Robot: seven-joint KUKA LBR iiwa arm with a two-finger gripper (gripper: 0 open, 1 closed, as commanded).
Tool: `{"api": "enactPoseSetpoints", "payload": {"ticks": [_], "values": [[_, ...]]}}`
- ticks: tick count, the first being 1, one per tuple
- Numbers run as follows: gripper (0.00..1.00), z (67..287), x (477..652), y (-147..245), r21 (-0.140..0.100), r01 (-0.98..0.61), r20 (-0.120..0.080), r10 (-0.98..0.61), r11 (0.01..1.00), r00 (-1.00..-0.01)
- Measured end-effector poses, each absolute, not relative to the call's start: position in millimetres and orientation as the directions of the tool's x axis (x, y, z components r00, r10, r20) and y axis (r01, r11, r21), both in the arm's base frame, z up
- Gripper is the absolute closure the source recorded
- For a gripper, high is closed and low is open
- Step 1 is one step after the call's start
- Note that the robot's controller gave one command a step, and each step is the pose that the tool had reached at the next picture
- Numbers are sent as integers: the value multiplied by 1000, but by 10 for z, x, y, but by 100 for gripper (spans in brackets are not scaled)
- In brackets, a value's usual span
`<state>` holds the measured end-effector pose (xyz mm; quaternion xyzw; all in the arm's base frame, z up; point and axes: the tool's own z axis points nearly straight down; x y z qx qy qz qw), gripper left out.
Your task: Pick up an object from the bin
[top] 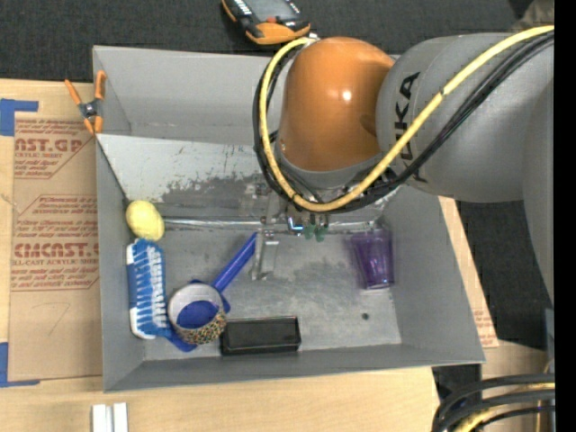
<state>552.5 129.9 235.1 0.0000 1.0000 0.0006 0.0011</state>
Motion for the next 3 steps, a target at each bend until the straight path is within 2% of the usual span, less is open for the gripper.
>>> {"api": "enactPoseSetpoints", "payload": {"ticks": [1, 2, 3], "values": [[0, 2351, 5525, 1299, 1, 0, -2, 0, 1000, -1000], [0, 1561, 5567, 1405, 0, -25, 3, -25, 1000, -1000], [0, 1514, 5731, 1348, 5, 16, -15, 16, 1000, -1000]]}}
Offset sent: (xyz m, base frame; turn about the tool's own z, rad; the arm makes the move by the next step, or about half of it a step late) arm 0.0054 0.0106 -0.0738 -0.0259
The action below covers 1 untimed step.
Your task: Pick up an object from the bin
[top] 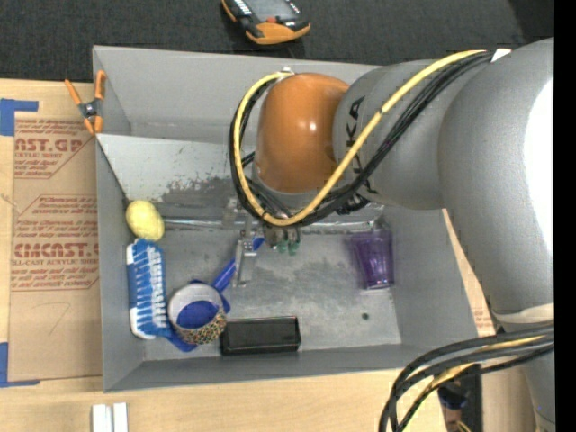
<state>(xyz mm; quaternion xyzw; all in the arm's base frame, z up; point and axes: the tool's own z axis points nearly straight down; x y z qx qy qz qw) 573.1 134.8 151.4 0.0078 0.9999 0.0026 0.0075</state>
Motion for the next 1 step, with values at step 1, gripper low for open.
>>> {"api": "enactPoseSetpoints", "payload": {"ticks": [1], "values": [[0, 695, 5732, 1396, 0, -105, -2, -105, 994, -994]]}}
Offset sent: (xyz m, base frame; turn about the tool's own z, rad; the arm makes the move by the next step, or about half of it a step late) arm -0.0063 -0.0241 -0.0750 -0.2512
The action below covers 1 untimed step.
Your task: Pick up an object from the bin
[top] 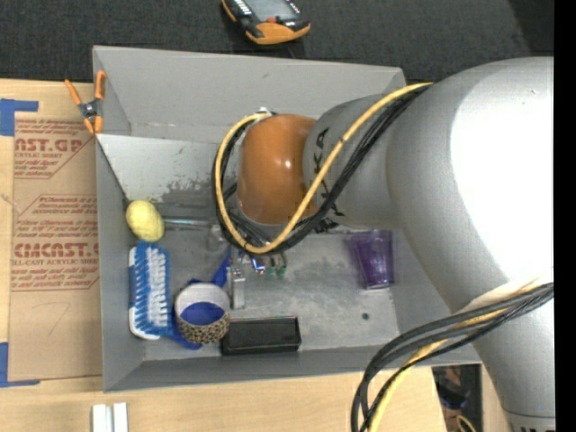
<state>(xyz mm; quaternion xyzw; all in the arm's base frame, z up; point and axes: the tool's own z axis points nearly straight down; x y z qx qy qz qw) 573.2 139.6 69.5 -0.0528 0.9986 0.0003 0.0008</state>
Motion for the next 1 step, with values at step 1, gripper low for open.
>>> {"api": "enactPoseSetpoints", "payload": {"ticks": [1], "values": [[0, 765, 5681, 1133, 1, -235, -25, -235, 972, -972]]}}
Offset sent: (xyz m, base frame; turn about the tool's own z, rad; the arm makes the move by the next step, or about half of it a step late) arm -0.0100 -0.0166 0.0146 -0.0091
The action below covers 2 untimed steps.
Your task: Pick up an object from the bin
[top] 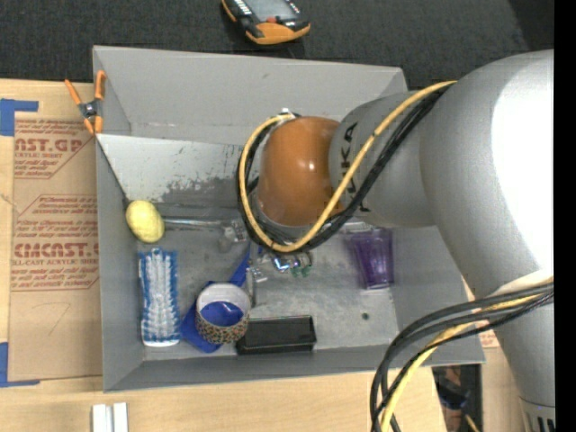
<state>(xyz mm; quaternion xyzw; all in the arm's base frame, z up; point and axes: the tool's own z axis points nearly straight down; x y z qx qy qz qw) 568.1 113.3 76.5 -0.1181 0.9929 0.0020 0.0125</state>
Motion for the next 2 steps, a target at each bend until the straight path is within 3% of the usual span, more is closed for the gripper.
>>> {"api": "enactPoseSetpoints", "payload": {"ticks": [1, 2], "values": [[100, 836, 5632, 1228, 3, -114, -7, -114, 994, -994], [100, 837, 5633, 1230, 3, -113, -7, -113, 994, -994]]}}
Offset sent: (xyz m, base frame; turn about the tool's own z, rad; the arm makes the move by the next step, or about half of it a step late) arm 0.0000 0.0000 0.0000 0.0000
